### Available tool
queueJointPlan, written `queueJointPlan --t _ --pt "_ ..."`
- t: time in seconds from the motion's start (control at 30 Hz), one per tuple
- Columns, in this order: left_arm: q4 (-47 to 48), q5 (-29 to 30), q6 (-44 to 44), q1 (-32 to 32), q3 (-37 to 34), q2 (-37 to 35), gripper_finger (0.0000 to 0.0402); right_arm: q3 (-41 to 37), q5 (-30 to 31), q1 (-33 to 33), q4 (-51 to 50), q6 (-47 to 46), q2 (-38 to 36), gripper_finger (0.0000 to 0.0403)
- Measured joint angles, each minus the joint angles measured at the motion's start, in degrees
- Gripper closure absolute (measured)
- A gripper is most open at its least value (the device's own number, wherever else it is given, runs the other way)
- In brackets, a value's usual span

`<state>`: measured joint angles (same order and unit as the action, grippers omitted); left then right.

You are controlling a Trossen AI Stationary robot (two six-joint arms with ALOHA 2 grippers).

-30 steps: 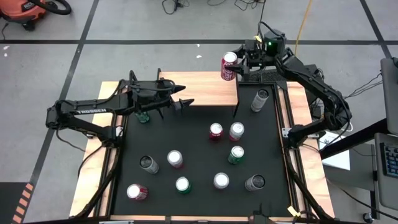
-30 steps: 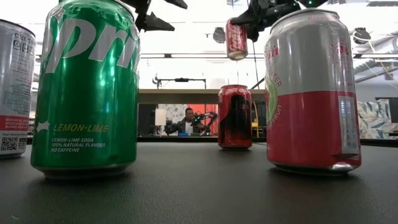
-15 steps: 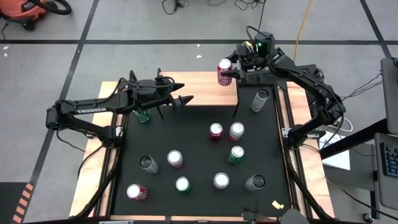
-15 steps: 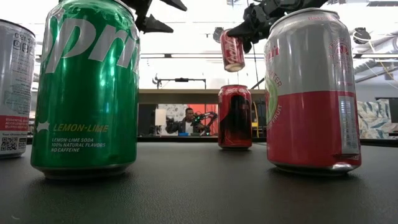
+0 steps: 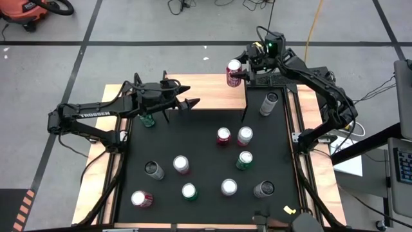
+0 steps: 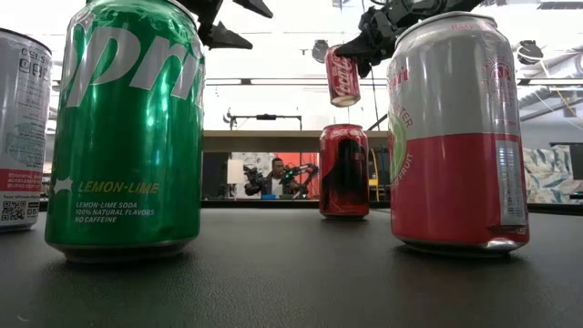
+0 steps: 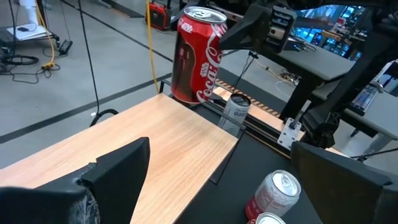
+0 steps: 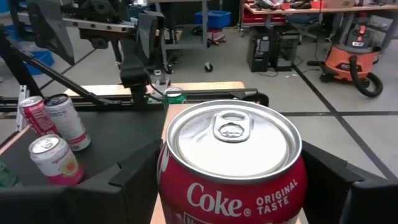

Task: Place canned beverage on shelf
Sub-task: Put the top left red soda on the shelf

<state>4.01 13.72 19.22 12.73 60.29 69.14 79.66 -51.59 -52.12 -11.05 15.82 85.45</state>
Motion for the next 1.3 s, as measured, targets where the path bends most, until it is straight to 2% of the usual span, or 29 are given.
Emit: queueJointPlan --t 0.73,1.3 --pt "0.18 1.03 -0.05 0.00 0.00 0.02 0.0013 0.00 -0.94 -2.72 0.04 4.86 5.95 0.0129" --pt "0.17 1.52 -0.04 0.00 0.00 0.02 0.0013 -0.02 -1.05 -4.94 3.19 3.39 9.72 0.0129"
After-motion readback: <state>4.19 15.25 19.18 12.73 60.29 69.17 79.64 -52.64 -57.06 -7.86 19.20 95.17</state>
